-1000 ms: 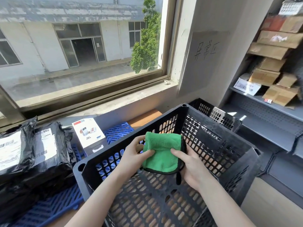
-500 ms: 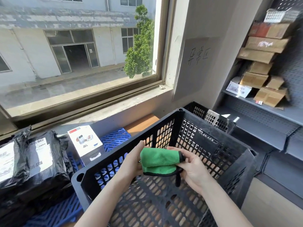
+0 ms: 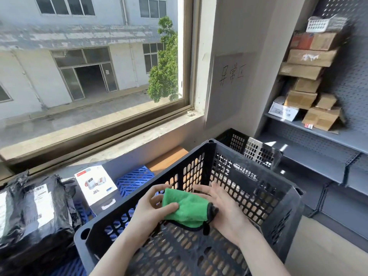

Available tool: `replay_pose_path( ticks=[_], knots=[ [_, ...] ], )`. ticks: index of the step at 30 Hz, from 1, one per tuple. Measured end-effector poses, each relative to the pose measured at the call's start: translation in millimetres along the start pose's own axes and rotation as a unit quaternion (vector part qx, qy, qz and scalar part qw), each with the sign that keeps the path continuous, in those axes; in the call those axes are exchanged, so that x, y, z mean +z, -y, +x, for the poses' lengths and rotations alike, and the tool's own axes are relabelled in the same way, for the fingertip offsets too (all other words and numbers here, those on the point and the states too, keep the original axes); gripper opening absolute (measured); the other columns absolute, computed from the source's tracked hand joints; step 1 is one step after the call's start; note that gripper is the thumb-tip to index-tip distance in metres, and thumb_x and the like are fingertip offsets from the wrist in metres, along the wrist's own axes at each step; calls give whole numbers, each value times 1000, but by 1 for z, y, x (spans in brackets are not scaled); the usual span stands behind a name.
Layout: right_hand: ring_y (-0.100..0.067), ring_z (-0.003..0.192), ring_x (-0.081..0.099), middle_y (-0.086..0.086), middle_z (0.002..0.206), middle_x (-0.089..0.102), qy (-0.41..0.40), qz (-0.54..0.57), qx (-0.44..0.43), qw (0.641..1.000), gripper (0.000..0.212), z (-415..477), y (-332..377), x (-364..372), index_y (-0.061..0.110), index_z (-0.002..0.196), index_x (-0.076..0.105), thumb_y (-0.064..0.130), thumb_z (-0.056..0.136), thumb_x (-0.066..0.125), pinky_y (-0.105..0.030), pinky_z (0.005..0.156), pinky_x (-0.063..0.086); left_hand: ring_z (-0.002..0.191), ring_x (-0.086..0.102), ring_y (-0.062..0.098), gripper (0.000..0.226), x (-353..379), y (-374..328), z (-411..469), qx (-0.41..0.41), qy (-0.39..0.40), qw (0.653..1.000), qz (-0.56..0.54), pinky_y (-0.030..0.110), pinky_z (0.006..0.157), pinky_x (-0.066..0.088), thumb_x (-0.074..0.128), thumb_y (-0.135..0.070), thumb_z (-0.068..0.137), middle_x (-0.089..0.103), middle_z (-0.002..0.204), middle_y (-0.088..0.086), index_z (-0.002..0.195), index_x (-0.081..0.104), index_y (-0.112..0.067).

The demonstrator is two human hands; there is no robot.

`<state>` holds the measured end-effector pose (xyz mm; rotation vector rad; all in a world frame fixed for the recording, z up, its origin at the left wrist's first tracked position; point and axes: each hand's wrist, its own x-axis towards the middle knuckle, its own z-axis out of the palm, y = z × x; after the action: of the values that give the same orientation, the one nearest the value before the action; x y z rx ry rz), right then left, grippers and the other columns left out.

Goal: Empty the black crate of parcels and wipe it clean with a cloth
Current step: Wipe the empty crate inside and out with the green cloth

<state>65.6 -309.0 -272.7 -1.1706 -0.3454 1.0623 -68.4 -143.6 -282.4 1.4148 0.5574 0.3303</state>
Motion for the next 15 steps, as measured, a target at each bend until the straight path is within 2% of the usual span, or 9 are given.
replay_pose_path(
  ticks=[1, 3, 5, 7, 10, 12, 15],
  knots=[
    [-28, 115, 61, -8, 122, 66, 5, -79, 1, 997, 50, 0, -1, -1, 21, 121, 65, 54, 84, 60, -50, 104, 43, 91, 72, 31, 54, 1, -1, 0, 5, -8, 1000, 10, 42, 79, 59, 84, -16, 63, 73, 102, 10, 112, 64, -20],
    [-16, 111, 63, 2, 118, 68, 22, -227, 0, 974, 47, 0, 1, -3, 31, 119, 64, 49, 76, 73, -43, 104, 45, 89, 72, 32, 49, 3, -2, 2, 12, -24, 999, 26, 43, 79, 60, 84, -5, 67, 72, 100, 11, 110, 64, -17],
    [-8, 105, 65, 6, 113, 69, 31, -303, 0, 952, 49, 1, 5, -8, 33, 120, 62, 36, 74, 80, -37, 99, 49, 86, 72, 32, 45, 6, -6, 5, 19, -31, 998, 46, 40, 75, 60, 81, 3, 72, 72, 98, 13, 109, 64, -15],
    [-5, 99, 66, 8, 109, 70, 23, -353, -24, 935, 49, 4, 12, -13, 34, 117, 62, 29, 72, 81, -32, 93, 53, 85, 72, 30, 43, 9, -12, 10, 31, -18, 997, 74, 35, 71, 60, 80, 2, 73, 71, 96, 12, 107, 64, -16],
    [-2, 87, 64, 12, 97, 68, -36, -423, -78, 902, 42, 12, 26, -22, 39, 106, 61, 27, 70, 79, -25, 79, 54, 88, 70, 16, 46, 15, -23, 25, 70, 22, 986, 149, 26, 73, 57, 83, -7, 71, 71, 100, 2, 109, 64, -24],
    [4, 85, 61, 18, 93, 66, -93, -460, -113, 876, 37, 15, 35, -33, 42, 98, 59, 28, 70, 79, -14, 71, 47, 101, 66, 6, 46, 20, -29, 40, 113, 36, 972, 204, 23, 82, 54, 82, -16, 74, 70, 107, -12, 112, 62, -31],
    [5, 91, 56, 21, 94, 63, -192, -508, -174, 822, 34, 20, 37, -52, 37, 95, 60, 22, 72, 79, -12, 74, 40, 112, 58, -3, 38, 24, -35, 67, 184, 21, 941, 283, 19, 92, 46, 74, -24, 82, 65, 114, -24, 116, 59, -35]
  ],
)
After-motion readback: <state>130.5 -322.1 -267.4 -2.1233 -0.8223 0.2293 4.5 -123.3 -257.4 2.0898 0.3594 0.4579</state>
